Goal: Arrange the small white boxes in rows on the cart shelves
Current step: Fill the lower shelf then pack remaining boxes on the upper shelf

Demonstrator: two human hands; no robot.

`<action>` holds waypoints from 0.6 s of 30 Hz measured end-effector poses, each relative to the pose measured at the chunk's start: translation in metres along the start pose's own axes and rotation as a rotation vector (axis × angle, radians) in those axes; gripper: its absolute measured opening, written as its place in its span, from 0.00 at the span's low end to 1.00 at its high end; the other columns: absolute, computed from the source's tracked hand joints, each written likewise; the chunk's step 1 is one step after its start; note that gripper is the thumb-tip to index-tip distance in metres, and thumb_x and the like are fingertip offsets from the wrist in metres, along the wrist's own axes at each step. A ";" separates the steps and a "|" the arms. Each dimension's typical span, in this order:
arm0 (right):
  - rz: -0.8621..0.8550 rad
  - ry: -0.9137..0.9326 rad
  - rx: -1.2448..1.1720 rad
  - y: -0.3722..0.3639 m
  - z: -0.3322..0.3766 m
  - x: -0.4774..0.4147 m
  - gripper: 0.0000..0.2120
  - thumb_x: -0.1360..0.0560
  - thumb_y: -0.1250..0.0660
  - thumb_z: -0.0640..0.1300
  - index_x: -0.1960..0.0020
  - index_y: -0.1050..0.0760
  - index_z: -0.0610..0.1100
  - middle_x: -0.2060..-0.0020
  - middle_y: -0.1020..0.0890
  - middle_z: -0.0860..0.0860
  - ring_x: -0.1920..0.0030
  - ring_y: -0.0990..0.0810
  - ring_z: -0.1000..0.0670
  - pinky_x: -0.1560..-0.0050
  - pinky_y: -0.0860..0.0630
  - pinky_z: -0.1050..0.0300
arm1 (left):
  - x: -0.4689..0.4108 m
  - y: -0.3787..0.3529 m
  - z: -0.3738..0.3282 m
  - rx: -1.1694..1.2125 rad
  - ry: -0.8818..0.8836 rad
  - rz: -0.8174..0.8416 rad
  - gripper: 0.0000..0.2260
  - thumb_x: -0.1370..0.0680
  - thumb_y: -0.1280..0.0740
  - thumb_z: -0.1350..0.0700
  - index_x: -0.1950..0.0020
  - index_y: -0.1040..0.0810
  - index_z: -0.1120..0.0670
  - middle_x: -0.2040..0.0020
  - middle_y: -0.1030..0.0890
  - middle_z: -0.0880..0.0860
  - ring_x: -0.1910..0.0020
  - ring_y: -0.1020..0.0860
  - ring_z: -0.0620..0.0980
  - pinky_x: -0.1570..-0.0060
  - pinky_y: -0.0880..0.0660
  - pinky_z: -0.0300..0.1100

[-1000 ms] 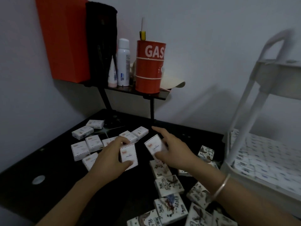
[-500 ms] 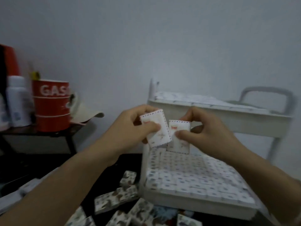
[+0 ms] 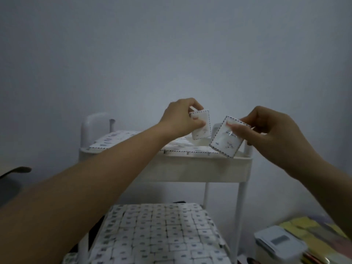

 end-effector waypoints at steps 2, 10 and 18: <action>-0.053 -0.013 0.016 0.007 -0.008 -0.009 0.14 0.30 0.29 0.58 0.61 0.24 0.48 0.65 0.17 0.58 0.72 0.20 0.57 0.72 0.26 0.63 | -0.013 -0.020 0.006 -0.065 0.000 0.051 0.13 0.28 0.26 0.58 0.45 0.20 0.53 0.49 0.19 0.52 0.53 0.19 0.49 0.49 0.20 0.49; -0.175 -0.053 0.082 0.001 -0.033 -0.035 0.10 0.25 0.31 0.55 0.54 0.27 0.49 0.56 0.18 0.55 0.67 0.16 0.56 0.60 0.18 0.47 | -0.028 -0.062 0.031 -0.124 0.047 0.308 0.11 0.25 0.30 0.61 0.44 0.21 0.54 0.47 0.20 0.55 0.57 0.18 0.52 0.59 0.18 0.43; -0.099 0.121 0.477 -0.048 -0.024 -0.066 0.07 0.22 0.36 0.48 0.50 0.31 0.46 0.52 0.18 0.47 0.58 0.23 0.45 0.59 0.32 0.52 | -0.012 -0.074 0.049 -0.293 0.102 0.534 0.09 0.23 0.33 0.51 0.45 0.18 0.44 0.54 0.20 0.41 0.52 0.22 0.42 0.47 0.30 0.36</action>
Point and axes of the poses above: each hand's wrist, its own x-axis away from the middle knuckle, its own y-axis out of the back of the hand, z = x × y, the point moved 10 cm from there along -x, towards the middle knuckle
